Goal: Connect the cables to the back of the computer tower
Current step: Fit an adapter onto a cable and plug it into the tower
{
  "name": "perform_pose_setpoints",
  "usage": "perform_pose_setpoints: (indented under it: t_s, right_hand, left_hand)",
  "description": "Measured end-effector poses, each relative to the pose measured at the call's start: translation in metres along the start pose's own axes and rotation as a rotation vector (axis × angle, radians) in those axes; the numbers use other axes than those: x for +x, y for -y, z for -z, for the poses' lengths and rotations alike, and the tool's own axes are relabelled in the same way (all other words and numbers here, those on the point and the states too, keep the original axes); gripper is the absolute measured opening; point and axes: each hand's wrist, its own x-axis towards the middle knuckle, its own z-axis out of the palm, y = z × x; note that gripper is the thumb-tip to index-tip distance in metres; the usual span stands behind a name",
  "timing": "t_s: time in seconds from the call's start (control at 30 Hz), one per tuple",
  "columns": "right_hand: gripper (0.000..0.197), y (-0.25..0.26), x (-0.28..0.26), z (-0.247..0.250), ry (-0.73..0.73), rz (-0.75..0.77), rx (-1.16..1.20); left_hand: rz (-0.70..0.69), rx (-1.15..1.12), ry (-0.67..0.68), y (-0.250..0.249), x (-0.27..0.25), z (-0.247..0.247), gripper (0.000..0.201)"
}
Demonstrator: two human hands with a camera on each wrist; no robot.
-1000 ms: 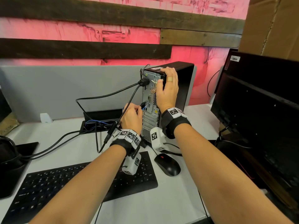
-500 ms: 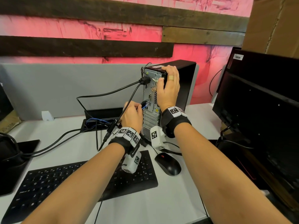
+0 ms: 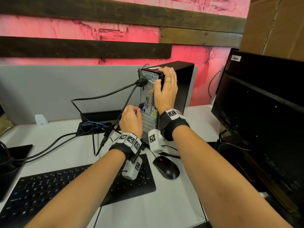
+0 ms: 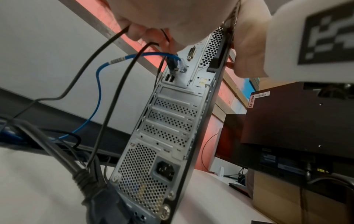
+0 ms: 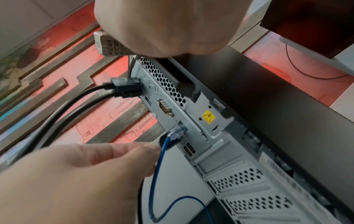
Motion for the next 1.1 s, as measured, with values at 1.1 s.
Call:
perform_pose_setpoints:
  t_s: [1.1]
  right_hand:
    - [0.040,0.006,0.003,0.013,0.128,-0.035,-0.014]
  left_hand:
    - [-0.374,-0.131,0.117,0.014,0.025,0.024,0.013]
